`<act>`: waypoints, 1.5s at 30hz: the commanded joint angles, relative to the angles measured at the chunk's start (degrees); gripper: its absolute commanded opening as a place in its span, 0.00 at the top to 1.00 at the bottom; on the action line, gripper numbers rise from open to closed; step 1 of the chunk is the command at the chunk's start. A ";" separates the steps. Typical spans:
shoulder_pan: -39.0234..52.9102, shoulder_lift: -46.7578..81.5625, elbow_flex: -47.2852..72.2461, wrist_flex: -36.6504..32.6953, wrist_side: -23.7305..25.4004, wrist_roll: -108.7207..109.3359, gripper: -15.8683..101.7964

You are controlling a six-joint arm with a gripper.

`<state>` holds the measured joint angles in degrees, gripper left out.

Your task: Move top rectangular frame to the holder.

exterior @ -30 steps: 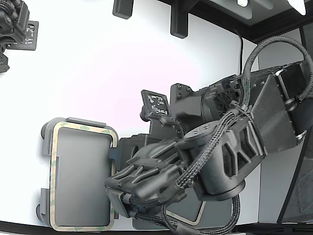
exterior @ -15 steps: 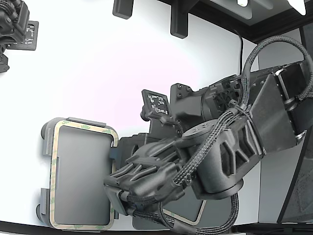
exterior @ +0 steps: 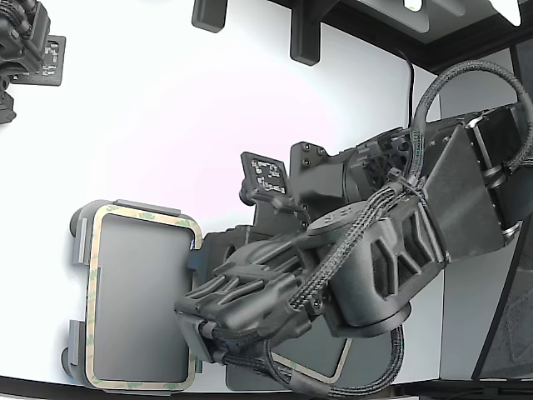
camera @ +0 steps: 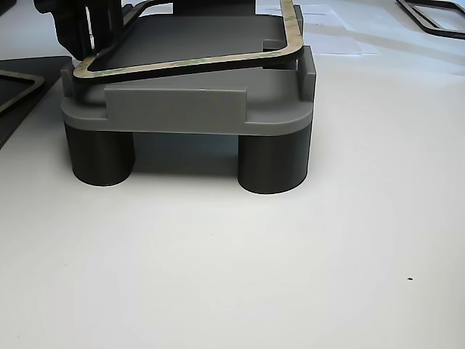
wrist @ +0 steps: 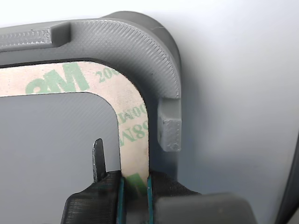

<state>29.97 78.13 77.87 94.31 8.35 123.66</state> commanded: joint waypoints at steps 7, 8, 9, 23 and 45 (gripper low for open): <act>-1.14 0.35 -1.85 0.62 -0.26 -0.35 0.96; -1.14 0.26 -1.93 0.62 -0.26 -0.35 0.96; -1.23 0.18 -2.02 0.62 -0.26 -0.44 0.96; -1.49 -0.09 -2.20 0.62 -0.70 -0.79 0.96; -1.49 -0.35 -3.25 0.62 -0.09 -1.23 0.02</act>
<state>29.18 76.55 76.38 94.31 8.09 122.61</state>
